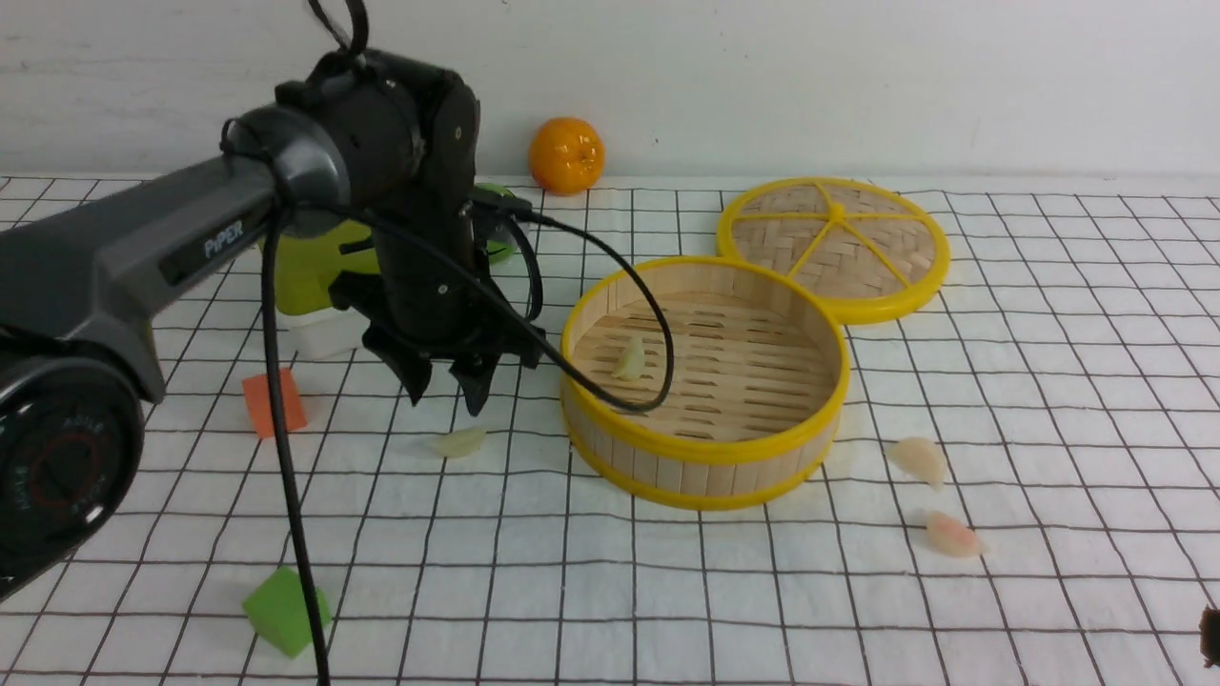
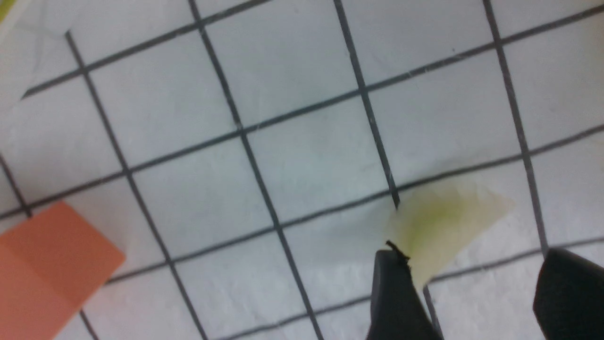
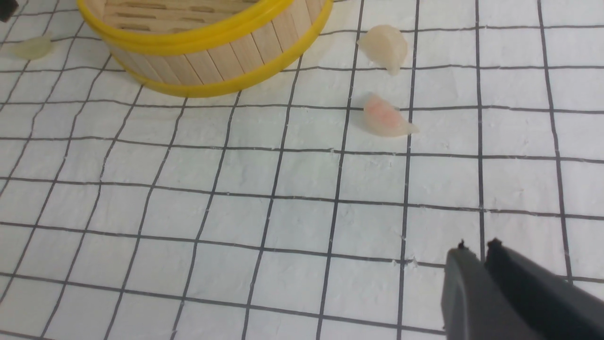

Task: Put the dumplings into the steamer on the table with the white tablecloth.
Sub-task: 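Reach for and grasp a dumpling on the table with the left gripper, then place the dumpling into the bamboo steamer basket with the left gripper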

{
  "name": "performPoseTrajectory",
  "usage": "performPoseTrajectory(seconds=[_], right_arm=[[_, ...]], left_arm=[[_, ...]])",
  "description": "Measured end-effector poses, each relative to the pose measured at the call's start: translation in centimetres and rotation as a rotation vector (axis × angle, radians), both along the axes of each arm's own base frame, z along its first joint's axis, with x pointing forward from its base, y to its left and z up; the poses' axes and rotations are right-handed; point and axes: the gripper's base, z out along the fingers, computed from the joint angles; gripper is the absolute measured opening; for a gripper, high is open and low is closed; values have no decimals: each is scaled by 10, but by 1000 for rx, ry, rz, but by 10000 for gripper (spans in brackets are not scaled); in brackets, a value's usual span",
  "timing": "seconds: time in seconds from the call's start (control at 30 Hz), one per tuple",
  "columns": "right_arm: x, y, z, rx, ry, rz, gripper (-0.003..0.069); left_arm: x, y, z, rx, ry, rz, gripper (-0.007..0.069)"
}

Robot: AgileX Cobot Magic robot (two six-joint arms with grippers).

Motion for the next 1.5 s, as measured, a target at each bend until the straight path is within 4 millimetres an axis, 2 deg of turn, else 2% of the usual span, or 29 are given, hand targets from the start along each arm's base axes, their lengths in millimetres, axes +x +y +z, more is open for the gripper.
performPoseTrajectory(seconds=[0.13, 0.3, 0.57, 0.67, 0.77, 0.87, 1.0, 1.07, 1.1, 1.13, 1.2, 1.23, 1.27, 1.3, 1.37, 1.47, 1.5], right_arm=[[0, 0, 0, 2, 0, 0, 62], [0, 0, 0, 2, 0, 0, 71], [0, 0, 0, 2, 0, 0, 73], [0, 0, 0, 2, 0, 0, 73], [0, 0, 0, 2, 0, 0, 74], [0, 0, 0, 2, 0, 0, 77], [0, 0, 0, 2, 0, 0, 82], [0, 0, 0, 2, 0, 0, 83], [0, 0, 0, 2, 0, 0, 83], [0, 0, 0, 2, 0, 0, 83], [0, 0, 0, 2, -4, -3, 83], [0, 0, 0, 2, -6, -3, 83], [0, 0, 0, 2, -6, -3, 83], [0, 0, 0, 2, -6, -3, 85], [0, 0, 0, 2, -6, -4, 87], [0, 0, 0, 2, -6, -4, 90], [0, 0, 0, 2, -6, -4, 90]], left_arm=[[7, -2, -13, 3, -28, -12, 390], [2, -1, -29, 30, 74, -42, 390], [1, -2, -35, 32, 106, -56, 381], [3, -3, -45, 35, 113, -57, 336], [4, -4, -47, 27, 110, -26, 201], [5, -5, -45, 19, 103, 22, 180], [8, -8, -31, -18, 93, 61, 180], [9, -13, -7, -91, 51, 67, 180], [9, -15, -4, -107, 50, 68, 180], [9, -20, 18, -187, 18, 71, 180], [6, -30, 49, -309, -24, 64, 179], [3, -37, 63, -376, -35, 55, 179], [3, -39, 67, -389, -42, 51, 179], [-3, -51, 78, -444, -49, 29, 179], [-8, -71, 81, -476, -65, -2, 178], [-11, -100, 61, -461, -86, -28, 178], [-11, -102, 60, -459, -87, -26, 178]])
